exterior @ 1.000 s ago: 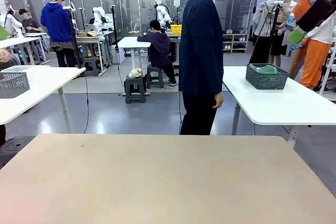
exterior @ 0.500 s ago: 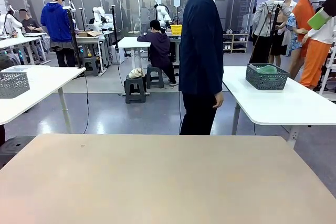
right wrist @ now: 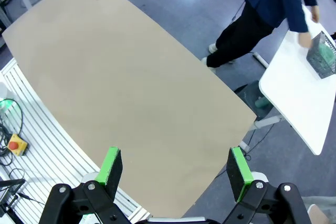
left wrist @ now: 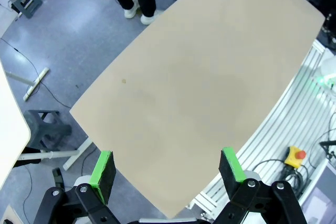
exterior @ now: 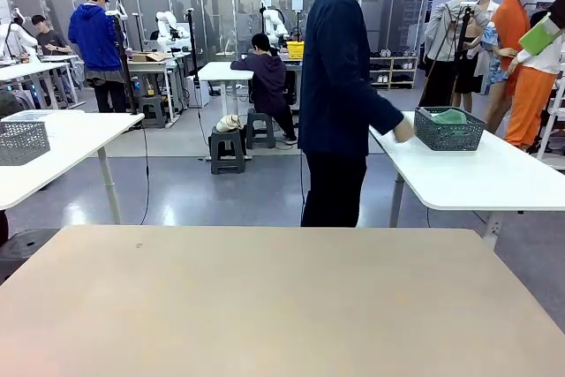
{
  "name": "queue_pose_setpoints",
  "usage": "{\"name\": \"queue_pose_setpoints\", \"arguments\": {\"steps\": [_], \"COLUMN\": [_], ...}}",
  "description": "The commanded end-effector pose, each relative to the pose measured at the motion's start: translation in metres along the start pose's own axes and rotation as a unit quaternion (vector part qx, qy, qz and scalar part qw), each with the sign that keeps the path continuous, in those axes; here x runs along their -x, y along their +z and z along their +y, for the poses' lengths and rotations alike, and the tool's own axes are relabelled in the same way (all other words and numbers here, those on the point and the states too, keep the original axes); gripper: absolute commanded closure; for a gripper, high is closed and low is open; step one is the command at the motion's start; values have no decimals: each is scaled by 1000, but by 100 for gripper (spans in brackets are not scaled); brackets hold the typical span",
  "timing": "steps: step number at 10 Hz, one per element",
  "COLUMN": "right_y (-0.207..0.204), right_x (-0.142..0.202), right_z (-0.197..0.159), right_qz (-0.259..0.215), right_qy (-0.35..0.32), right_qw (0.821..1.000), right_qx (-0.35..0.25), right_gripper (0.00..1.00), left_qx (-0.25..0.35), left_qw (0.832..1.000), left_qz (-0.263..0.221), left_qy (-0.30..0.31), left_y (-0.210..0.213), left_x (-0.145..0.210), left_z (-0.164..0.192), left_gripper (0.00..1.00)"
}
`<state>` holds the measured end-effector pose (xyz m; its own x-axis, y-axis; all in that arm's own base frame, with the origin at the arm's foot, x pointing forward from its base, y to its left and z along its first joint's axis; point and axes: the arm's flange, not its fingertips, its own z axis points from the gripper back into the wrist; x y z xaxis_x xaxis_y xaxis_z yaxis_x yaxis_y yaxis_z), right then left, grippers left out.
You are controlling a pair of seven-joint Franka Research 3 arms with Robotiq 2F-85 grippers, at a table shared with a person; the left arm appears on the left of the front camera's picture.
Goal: Fold the towels and place them in the basket.
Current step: When a person lays out a Towel with hook on the table, fold it in half twice.
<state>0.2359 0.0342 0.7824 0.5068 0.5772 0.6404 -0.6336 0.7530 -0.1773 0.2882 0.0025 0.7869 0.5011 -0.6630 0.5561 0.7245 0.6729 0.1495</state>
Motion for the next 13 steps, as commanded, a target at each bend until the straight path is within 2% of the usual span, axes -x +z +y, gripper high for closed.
{"name": "queue_pose_setpoints", "arguments": {"steps": [1,7,13], "right_y": [6,10,3], "right_x": [4,6,5], "right_z": [-4,-1,2], "right_qz": [-1,19,13], "right_qy": [13,9,0], "right_qw": [1000,999,1000], "right_qx": [-24,-34,-25], "right_gripper": [0,0,0], "left_qx": [17,7,7], "left_qw": [1000,1000,1000], "left_qz": [-7,-7,-7], "left_qy": [-14,-5,-5], "left_y": [8,5,5], "left_x": [5,1,1], "left_z": [-2,-5,-5], "left_gripper": [0,0,0]}}
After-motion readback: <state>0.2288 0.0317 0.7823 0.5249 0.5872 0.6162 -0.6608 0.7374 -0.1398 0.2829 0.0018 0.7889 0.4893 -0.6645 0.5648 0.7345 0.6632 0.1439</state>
